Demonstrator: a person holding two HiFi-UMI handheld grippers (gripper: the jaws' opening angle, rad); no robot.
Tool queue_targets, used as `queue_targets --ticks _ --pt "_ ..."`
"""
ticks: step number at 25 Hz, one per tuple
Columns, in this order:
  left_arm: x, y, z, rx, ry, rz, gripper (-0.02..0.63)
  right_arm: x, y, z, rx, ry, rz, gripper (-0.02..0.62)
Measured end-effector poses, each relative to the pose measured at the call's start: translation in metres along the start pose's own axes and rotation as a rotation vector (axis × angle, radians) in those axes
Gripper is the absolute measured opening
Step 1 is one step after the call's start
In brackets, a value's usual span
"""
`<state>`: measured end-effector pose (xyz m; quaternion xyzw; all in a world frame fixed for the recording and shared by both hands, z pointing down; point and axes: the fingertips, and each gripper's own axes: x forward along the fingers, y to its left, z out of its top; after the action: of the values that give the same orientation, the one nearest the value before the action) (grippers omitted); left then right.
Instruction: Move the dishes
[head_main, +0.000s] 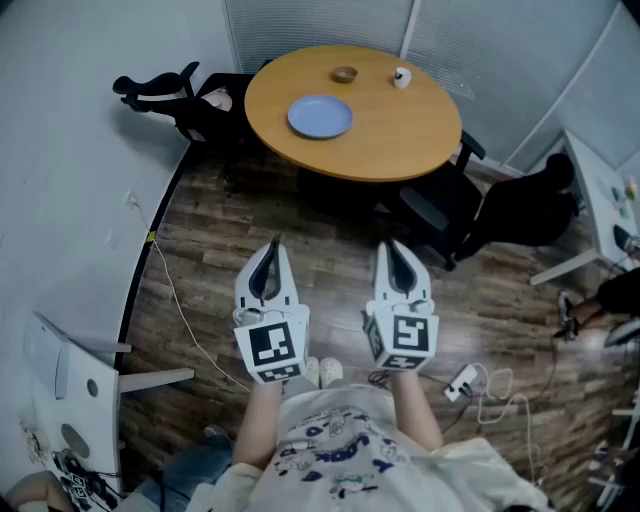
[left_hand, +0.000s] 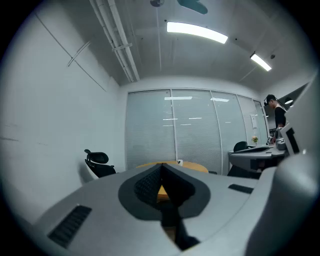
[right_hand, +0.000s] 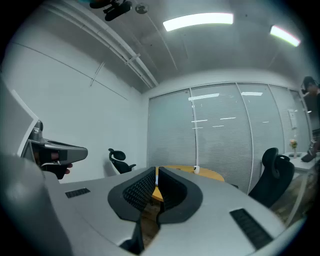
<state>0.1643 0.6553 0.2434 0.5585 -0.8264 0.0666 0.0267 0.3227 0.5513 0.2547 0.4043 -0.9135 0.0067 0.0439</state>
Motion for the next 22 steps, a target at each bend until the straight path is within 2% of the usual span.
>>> queue_targets --ticks 10,14,22 --pt "0.012 -0.008 0.001 -0.027 0.001 0.019 0.003 0.012 -0.006 -0.006 0.010 0.010 0.036 0.018" --pt "0.018 -0.011 -0.003 0.010 0.011 0.029 0.003 0.019 -0.013 -0.012 0.023 0.033 0.043 0.018" --pt "0.029 -0.011 -0.008 0.003 0.026 0.056 0.003 0.035 -0.017 -0.022 0.037 0.051 0.067 0.018"
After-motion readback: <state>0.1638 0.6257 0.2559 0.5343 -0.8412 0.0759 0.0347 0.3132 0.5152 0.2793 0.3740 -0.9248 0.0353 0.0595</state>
